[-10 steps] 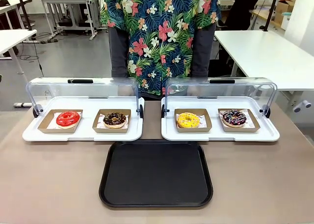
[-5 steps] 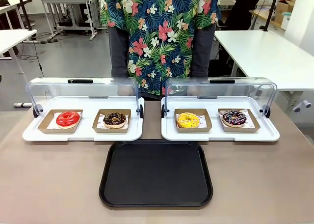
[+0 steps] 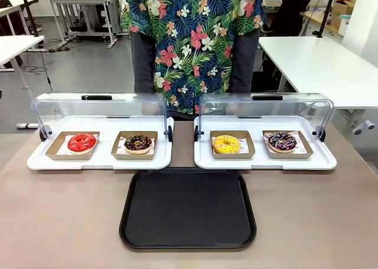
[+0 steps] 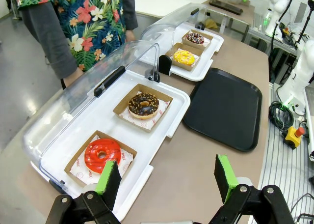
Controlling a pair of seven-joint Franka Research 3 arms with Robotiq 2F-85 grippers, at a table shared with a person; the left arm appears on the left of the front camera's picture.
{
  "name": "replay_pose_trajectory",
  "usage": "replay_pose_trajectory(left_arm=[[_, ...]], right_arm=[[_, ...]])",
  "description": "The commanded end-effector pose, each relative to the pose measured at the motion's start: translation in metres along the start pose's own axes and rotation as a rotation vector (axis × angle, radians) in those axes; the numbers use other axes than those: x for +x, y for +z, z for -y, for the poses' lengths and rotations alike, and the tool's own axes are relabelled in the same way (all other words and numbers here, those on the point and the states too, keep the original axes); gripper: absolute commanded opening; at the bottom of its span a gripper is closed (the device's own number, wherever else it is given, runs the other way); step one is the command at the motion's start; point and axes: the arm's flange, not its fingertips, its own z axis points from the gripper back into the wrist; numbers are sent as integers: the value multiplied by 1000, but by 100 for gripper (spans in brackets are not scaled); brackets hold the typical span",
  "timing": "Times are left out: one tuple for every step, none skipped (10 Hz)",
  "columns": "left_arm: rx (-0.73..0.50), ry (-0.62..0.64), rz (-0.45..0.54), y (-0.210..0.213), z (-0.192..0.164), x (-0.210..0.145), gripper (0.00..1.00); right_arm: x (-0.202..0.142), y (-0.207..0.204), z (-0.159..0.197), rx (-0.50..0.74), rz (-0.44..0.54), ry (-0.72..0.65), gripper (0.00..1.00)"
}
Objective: Move the fourth donut from the left to the tray.
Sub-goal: Pick up the Paper togo box containing the Donut indicated by the person and place it on the Handle tray.
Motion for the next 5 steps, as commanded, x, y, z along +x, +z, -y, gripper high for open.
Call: replay_pose_trajectory(left_arm=[[-4,11,8,2,-1,4,100],[-4,11,8,2,-1,4,100],[-4,11,8,2,-1,4,100],[-4,11,8,2,-1,4,100],[-4,11,8,2,-1,4,100]], right_arm=[[1,-1,2,3,32,24,100],[1,-1,2,3,32,24,100],[1,-1,2,3,32,24,100],[1,-1,2,3,32,24,100],[1,-1,2,3,32,24,100]])
